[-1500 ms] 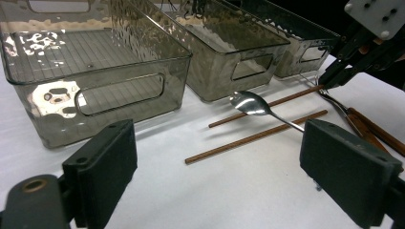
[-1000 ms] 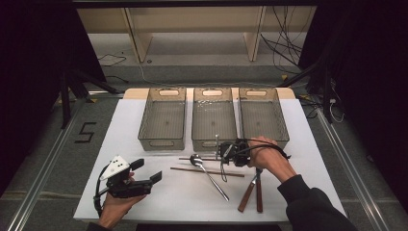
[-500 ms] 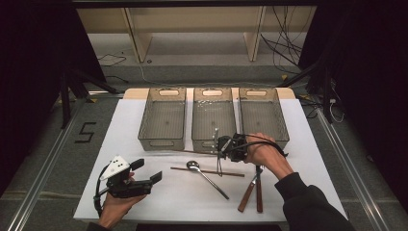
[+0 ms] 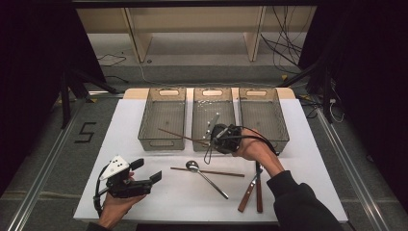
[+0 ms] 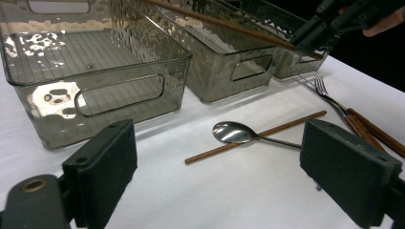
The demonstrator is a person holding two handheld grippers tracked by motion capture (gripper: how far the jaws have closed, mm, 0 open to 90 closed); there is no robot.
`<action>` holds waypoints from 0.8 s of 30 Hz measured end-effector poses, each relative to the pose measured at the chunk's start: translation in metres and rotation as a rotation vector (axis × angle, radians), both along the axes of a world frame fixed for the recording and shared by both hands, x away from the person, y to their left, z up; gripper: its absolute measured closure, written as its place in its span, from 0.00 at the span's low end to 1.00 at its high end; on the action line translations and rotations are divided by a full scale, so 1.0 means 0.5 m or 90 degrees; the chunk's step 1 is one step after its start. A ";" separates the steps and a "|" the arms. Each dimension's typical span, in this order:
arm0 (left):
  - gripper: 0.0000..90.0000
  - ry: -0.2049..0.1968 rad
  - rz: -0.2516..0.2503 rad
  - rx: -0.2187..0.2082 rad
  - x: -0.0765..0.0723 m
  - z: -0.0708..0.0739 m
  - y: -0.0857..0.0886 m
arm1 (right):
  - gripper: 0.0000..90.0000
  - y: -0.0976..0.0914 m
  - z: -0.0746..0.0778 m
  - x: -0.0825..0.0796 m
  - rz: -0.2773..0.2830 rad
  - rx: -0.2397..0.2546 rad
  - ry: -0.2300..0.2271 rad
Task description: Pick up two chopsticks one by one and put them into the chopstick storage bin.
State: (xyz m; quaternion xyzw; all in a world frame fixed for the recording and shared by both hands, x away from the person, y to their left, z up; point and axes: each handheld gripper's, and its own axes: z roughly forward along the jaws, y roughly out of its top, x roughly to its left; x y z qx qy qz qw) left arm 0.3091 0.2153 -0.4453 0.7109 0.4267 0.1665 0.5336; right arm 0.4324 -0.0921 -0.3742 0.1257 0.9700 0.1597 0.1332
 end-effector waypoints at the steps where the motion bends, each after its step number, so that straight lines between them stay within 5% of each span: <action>1: 0.13 0.000 0.000 0.000 0.000 0.000 0.000 | 0.95 0.004 0.001 0.004 -0.001 0.008 -0.001; 12: 0.13 -0.002 0.005 -0.005 -0.001 0.002 0.004 | 0.95 0.052 0.004 0.044 -0.069 0.105 0.018; 24: 0.13 -0.002 0.010 -0.017 -0.001 0.003 0.007 | 0.95 0.090 0.001 0.075 -0.138 0.163 0.045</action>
